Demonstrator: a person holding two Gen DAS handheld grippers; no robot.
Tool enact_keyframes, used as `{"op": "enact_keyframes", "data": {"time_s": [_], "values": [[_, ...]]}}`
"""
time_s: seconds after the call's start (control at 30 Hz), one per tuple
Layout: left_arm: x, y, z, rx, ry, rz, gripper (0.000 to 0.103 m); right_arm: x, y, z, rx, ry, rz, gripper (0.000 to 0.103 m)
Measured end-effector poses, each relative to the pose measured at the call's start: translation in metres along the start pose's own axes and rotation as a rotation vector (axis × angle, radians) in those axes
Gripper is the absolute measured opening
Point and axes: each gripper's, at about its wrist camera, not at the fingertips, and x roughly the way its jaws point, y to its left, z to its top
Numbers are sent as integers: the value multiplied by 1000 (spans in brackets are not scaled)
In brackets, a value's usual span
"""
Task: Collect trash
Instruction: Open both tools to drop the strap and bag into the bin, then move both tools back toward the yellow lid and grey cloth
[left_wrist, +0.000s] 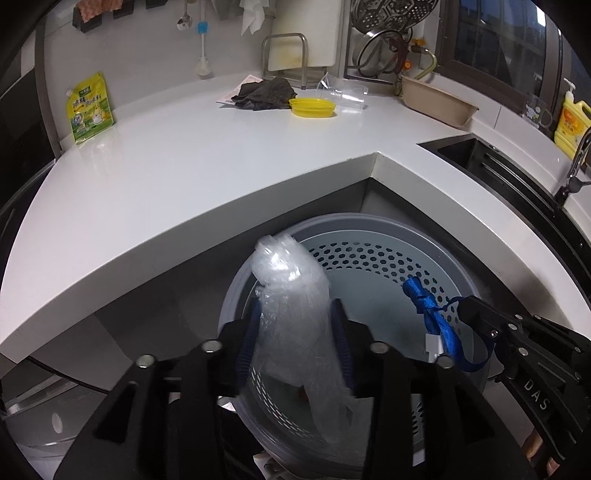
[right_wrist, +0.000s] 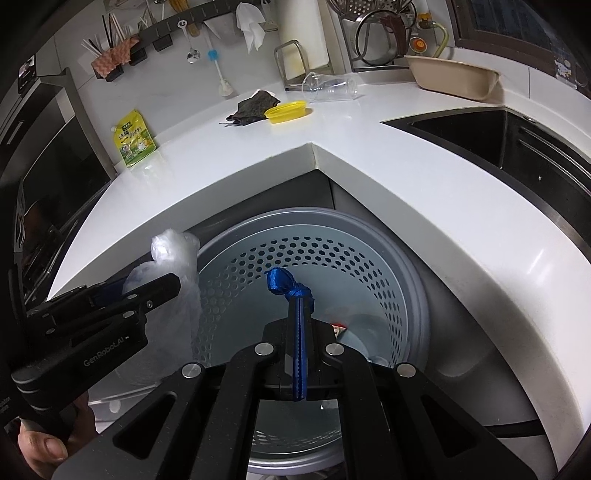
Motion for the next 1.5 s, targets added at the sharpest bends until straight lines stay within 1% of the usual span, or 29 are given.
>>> {"op": "enact_keyframes", "data": {"time_s": [0.03, 0.07, 0.1, 0.13, 0.3, 0.37, 0.5, 0.6, 0.77, 0.83, 1.17, 1.23, 1.37, 1.5], "values": [[-1, 2, 0, -10, -8, 1, 59, -1, -1, 0, 5, -5, 0, 8], [-2, 4, 0, -18, -15, 2, 64, -2, -3, 0, 10, -6, 1, 14], [-3, 6, 0, -23, -19, 7, 65, -2, -4, 0, 14, -9, -1, 30], [-3, 7, 0, -24, -19, 12, 67, -3, -5, 0, 19, -16, -6, 41], [-3, 12, 2, -34, -21, 31, 75, -6, -6, 1, 27, -31, -6, 43], [-3, 14, 3, -35, -27, 38, 78, -5, -6, 1, 29, -32, -1, 49], [-3, 15, 4, -36, -26, 36, 78, -6, -5, 2, 24, -38, 2, 51], [-5, 15, 5, -34, -32, 36, 79, -8, -4, 3, 23, -46, 4, 54], [-10, 16, 9, -37, -46, 27, 84, -12, -3, 5, 21, -58, 7, 57], [-11, 18, 11, -42, -49, 21, 84, -13, -2, 7, 19, -64, 10, 59], [-12, 23, 17, -52, -53, 11, 85, -16, 2, 13, 12, -84, 22, 61], [-13, 24, 18, -48, -58, 15, 85, -17, 3, 15, 11, -85, 23, 64], [-17, 24, 21, -41, -73, 16, 88, -18, 4, 18, 11, -96, 23, 64], [-22, 26, 25, -34, -89, 21, 88, -19, 0, 20, 32, -102, 37, 64]]}}
